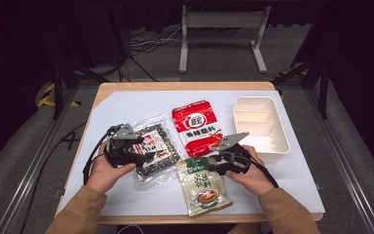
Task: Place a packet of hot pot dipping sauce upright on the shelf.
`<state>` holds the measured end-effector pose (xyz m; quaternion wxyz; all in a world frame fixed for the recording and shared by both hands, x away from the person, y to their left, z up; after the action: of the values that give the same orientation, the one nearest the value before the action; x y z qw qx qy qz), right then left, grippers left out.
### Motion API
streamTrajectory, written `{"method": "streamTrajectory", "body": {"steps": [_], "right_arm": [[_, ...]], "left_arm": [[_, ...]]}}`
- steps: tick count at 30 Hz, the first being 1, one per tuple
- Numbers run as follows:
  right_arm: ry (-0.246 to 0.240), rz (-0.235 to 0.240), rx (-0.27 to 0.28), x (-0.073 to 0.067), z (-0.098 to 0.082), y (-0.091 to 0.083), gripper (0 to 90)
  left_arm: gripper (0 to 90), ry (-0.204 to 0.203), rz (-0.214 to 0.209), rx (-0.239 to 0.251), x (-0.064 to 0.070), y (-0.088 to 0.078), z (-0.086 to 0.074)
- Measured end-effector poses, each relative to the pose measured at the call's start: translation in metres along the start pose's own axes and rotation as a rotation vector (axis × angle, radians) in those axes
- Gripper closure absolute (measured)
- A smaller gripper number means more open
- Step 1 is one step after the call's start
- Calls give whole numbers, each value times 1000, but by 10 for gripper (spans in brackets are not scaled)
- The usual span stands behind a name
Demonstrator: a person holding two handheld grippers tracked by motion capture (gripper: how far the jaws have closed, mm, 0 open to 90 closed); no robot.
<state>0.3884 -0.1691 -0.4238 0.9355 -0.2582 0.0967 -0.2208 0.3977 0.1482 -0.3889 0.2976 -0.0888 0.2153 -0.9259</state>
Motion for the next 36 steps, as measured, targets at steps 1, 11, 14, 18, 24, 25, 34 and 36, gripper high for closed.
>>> {"method": "streamTrajectory", "body": {"steps": [1, 11, 14, 18, 24, 25, 34, 36], "right_arm": [[2, 15, -2, 0, 0, -1, 644], [-33, 150, -97, -13, -5, 11, 645], [-86, 135, -123, -12, -9, 20, 620], [-104, 127, -139, -11, -14, 28, 641], [-140, 101, -147, -9, -17, 32, 736], [-137, 96, -145, -8, -17, 33, 762], [-153, 104, -147, -9, -14, 33, 886], [-153, 103, -144, -9, -12, 31, 888]], "left_arm": [[312, 1, 1, 1, 0, 0, 0], [312, 3, 1, 0, 1, 1, 0], [312, 9, 0, -2, 1, 1, 0], [311, 10, -2, -2, 0, 1, 0], [311, 9, -2, -2, 1, 1, 0], [311, 10, -1, -1, 1, 1, 0], [311, 5, 0, 2, 0, 1, -1], [311, 4, 1, 3, 0, 0, -1]]}}
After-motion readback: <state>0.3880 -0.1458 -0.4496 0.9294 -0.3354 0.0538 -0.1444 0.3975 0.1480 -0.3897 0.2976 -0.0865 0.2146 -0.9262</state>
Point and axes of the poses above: each handheld gripper's, and its own axes: y roughly forward along the jaws, z roughly out of its top, x roughly to its right, the point moved 3 cm from there along y, roughly forward along the jaws, and after that the axes turned 15 degrees about x, right-handed, at the moved point
